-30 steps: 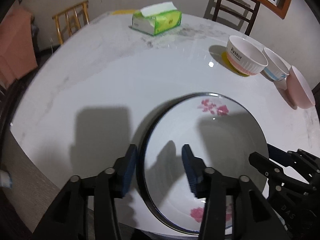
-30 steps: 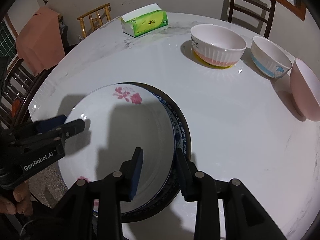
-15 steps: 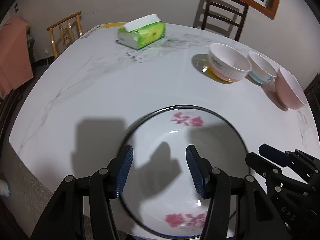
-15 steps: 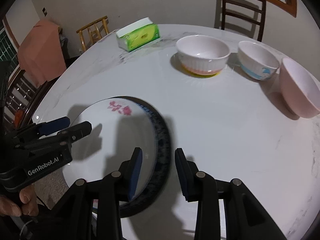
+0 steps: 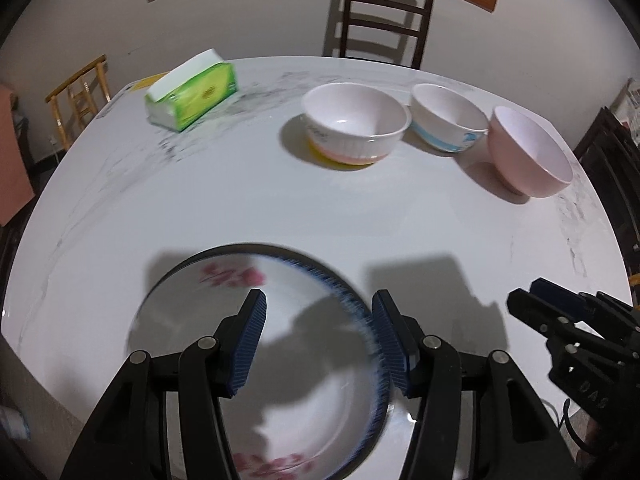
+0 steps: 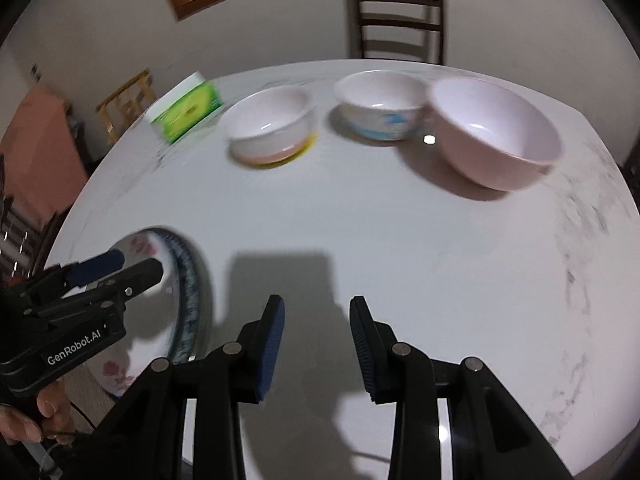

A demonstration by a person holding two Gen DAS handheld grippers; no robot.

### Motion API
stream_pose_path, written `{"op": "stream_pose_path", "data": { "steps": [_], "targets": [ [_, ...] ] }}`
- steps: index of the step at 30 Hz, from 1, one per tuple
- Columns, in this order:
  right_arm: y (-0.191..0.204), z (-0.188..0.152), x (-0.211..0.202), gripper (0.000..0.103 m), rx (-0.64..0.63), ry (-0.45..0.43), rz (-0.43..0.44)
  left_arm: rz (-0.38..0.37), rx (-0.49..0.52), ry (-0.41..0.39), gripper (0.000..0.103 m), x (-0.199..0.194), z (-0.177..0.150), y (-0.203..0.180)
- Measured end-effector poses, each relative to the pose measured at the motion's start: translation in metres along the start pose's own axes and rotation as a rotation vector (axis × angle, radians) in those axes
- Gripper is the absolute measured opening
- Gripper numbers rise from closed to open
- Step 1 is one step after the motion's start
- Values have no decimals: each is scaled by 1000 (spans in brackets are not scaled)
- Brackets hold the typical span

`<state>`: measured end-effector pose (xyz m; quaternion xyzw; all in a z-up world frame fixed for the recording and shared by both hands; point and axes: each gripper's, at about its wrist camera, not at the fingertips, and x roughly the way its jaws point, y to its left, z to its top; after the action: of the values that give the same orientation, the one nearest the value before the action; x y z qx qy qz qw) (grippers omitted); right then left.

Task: Organize plates and bowls
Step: 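Move the left tool over to the large pink-rimmed bowl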

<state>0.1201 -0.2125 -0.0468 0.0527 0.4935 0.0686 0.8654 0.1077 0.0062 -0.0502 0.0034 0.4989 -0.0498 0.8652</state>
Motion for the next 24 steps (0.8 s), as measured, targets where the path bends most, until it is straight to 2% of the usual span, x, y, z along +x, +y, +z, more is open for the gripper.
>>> {"op": "stream_pose_path", "data": {
  "steps": [4,9,15,24],
  "targets": [
    [-33,2,0,34,56,19,-10,-9,10,5,52,6,12,-19],
    [-75,11,-8,34,114,-11,-42,-14,22,16,52,13,27,-46],
    [-121,34,-22,34,157,-53,-59,-62,28,25,52,17,47,-79],
    [-159,75,-31,34,185,-133,-53,-153,11,49,52,27,83,-121]
  ]
}}
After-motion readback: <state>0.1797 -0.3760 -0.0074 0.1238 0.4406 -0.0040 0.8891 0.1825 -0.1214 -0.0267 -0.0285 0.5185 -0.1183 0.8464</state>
